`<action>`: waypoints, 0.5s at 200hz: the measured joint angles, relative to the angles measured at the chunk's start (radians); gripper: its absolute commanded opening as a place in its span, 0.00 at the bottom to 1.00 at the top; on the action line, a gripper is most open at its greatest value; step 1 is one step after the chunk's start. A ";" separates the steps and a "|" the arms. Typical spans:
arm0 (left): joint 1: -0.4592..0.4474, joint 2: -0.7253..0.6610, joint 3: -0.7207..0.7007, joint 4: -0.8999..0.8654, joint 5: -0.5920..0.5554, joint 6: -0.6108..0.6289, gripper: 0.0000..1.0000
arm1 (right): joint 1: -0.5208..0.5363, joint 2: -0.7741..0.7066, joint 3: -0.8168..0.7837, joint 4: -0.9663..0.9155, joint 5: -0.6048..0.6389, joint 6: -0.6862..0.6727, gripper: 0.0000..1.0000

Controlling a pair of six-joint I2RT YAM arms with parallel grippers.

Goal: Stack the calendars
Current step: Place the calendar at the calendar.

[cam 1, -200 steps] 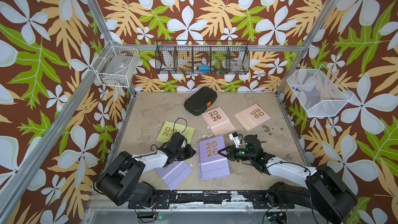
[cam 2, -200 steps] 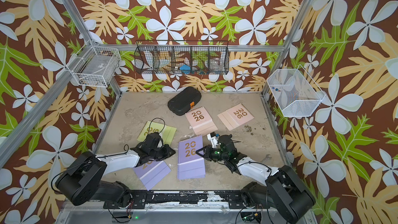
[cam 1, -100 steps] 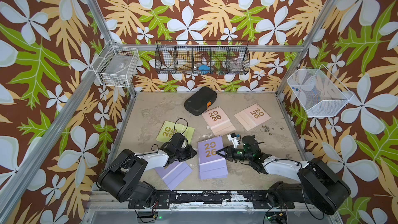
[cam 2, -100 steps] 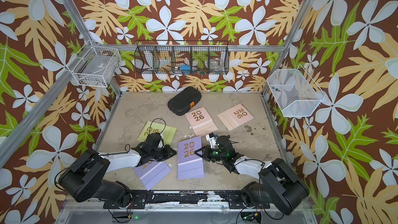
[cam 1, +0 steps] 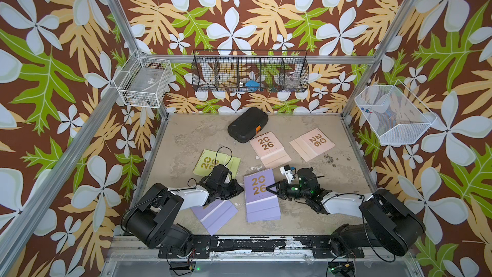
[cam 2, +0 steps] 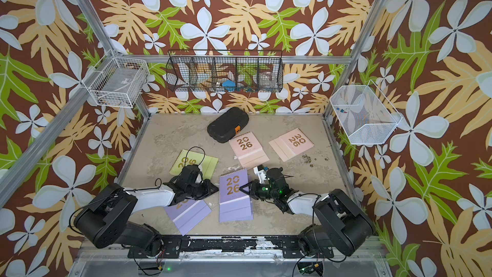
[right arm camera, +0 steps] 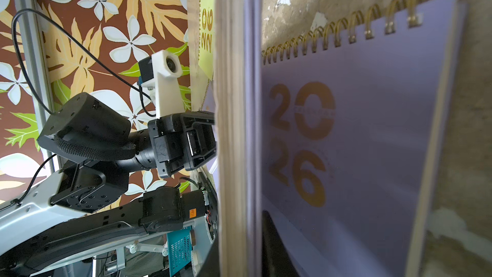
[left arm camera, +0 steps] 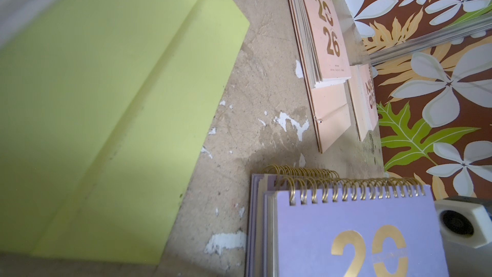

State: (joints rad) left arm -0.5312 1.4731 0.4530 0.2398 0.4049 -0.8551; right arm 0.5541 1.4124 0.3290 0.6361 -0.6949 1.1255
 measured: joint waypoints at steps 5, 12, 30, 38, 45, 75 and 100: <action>0.000 0.002 0.000 0.000 0.000 0.000 0.16 | 0.000 0.003 0.000 0.000 0.002 0.000 0.22; 0.000 0.003 0.000 0.000 0.000 -0.003 0.17 | 0.000 0.006 -0.001 0.000 0.006 0.000 0.24; 0.000 0.004 0.001 0.001 0.002 -0.003 0.17 | 0.000 0.011 -0.002 -0.002 0.014 -0.001 0.26; 0.000 0.004 0.001 0.001 0.003 -0.003 0.17 | 0.000 0.011 -0.002 -0.004 0.016 -0.001 0.27; 0.000 0.004 0.003 0.000 0.004 -0.003 0.16 | 0.000 0.011 -0.002 -0.009 0.021 -0.004 0.28; 0.000 0.004 0.006 0.003 0.004 -0.003 0.17 | 0.000 0.010 0.007 -0.049 0.039 -0.016 0.30; 0.000 0.004 0.009 0.003 0.005 -0.004 0.17 | 0.000 0.005 0.022 -0.090 0.051 -0.037 0.32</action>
State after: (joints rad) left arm -0.5312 1.4773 0.4618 0.2424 0.4095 -0.8589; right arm 0.5541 1.4174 0.3511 0.5461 -0.6434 1.0882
